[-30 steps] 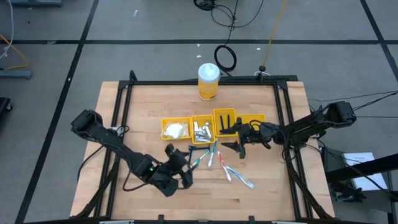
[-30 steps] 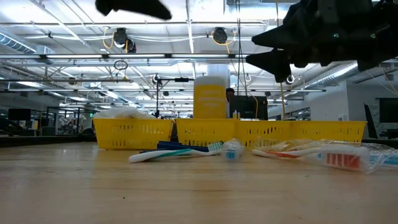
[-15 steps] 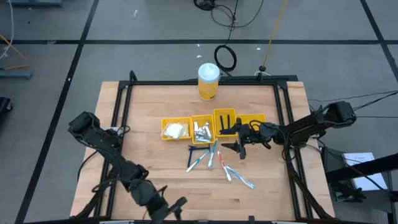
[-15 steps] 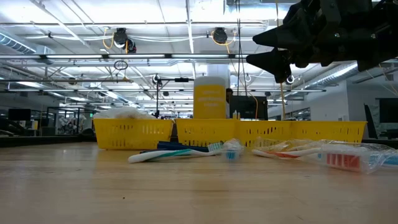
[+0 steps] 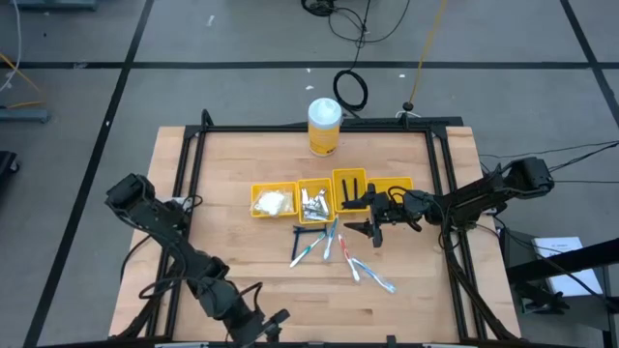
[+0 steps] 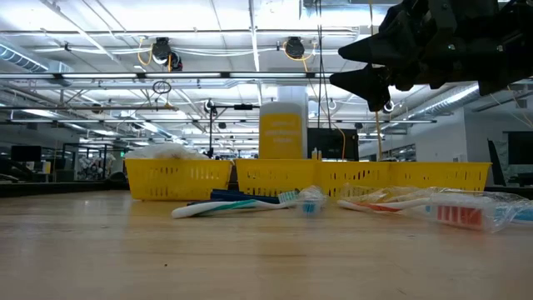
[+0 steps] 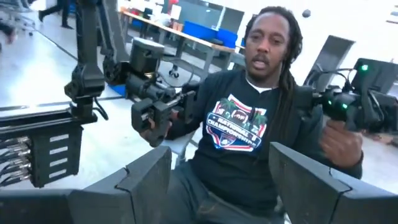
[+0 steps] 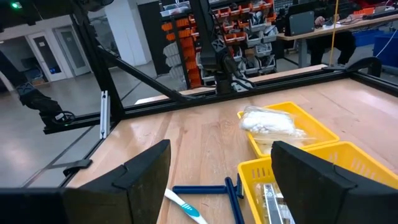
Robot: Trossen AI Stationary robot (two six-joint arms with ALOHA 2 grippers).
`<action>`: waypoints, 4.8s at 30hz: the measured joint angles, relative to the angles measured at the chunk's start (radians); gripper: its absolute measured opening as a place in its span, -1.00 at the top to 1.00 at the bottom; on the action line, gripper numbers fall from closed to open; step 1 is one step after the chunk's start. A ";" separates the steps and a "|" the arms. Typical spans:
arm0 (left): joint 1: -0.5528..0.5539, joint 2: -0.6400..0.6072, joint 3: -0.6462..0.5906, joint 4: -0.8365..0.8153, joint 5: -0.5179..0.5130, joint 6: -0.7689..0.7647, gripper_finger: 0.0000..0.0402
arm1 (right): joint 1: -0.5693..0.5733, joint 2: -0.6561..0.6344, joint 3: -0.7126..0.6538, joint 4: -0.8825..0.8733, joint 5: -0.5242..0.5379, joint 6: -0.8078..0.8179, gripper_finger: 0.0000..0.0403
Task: Pick & Place Travel size toiletries
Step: Put the left blue razor into the middle right yellow bin
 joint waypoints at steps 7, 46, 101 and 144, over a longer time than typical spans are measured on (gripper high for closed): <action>-0.018 0.000 0.000 0.050 0.349 0.179 -0.33 | 0.000 0.000 0.000 0.000 0.000 0.000 -0.30; 0.006 0.000 0.000 0.058 0.404 0.184 -0.33 | 0.000 0.000 0.000 0.000 0.000 0.000 -0.30; 0.028 0.000 0.001 0.054 0.403 0.180 -0.33 | -0.001 0.000 0.000 -0.037 -0.369 0.103 -0.30; 0.041 0.001 0.001 -0.051 0.400 0.196 -0.33 | 0.021 0.000 0.000 0.087 -0.732 0.131 -0.30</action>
